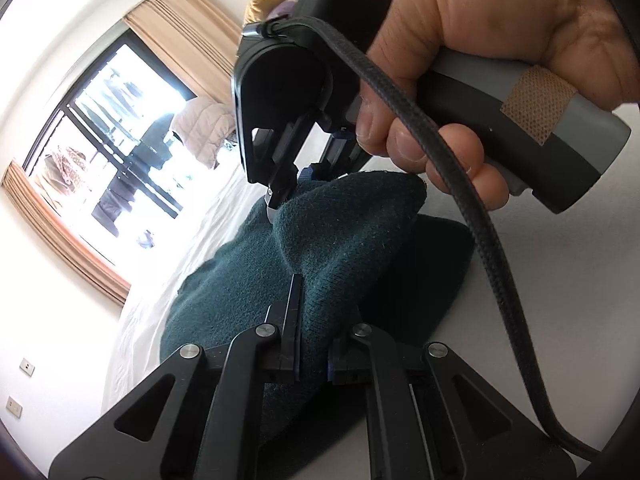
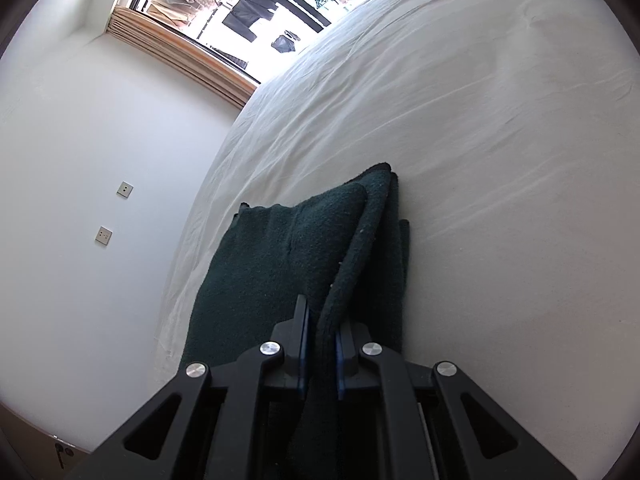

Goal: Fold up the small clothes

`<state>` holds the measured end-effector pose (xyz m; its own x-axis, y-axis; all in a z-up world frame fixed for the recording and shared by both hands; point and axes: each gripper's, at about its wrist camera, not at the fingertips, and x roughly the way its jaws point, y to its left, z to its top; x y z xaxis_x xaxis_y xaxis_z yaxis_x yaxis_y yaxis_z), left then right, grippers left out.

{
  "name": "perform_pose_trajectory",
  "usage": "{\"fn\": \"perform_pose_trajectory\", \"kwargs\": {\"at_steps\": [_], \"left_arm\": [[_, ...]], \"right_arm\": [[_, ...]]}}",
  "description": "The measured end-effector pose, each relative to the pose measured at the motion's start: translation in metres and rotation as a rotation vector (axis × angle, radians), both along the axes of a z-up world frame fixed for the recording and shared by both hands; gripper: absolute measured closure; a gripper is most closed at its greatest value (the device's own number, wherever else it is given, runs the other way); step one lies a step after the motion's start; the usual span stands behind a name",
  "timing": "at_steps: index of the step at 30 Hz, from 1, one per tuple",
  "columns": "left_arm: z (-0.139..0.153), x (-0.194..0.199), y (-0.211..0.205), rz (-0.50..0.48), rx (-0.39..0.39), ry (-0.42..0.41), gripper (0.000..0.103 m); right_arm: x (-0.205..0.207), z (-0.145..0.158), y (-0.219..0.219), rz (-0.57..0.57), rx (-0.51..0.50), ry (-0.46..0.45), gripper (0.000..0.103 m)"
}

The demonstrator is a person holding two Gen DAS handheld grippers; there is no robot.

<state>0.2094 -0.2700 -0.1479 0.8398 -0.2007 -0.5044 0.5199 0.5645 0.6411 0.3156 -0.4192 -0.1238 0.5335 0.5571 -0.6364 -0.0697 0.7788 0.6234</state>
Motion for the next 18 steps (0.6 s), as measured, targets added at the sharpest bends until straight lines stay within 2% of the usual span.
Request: {"fn": "perform_pose_trajectory", "kwargs": {"at_steps": [3, 7, 10, 14, 15, 18], "left_arm": [[-0.011, 0.002, 0.002, 0.004, 0.032, 0.022, 0.096], [-0.008, 0.001, 0.007, 0.018, 0.039, 0.029, 0.096], [-0.003, -0.012, 0.004, 0.016, 0.048, 0.032, 0.095], [0.009, -0.039, 0.023, 0.004, 0.015, 0.067, 0.089], [0.011, -0.046, 0.03, -0.002, 0.002, 0.083, 0.088], [0.023, -0.065, 0.066, -0.011, -0.058, 0.147, 0.088]], "right_arm": [[0.004, -0.01, 0.001, -0.009, -0.008, 0.017, 0.093], [0.01, -0.012, 0.002, -0.01, -0.017, 0.014, 0.093], [0.01, -0.019, -0.004, -0.024, 0.024, 0.036, 0.093], [-0.001, -0.011, -0.008, -0.051, 0.014, 0.022, 0.089], [-0.005, -0.007, -0.009, -0.064, -0.001, 0.019, 0.084], [-0.022, 0.013, -0.014, -0.12, -0.076, -0.013, 0.081]]}}
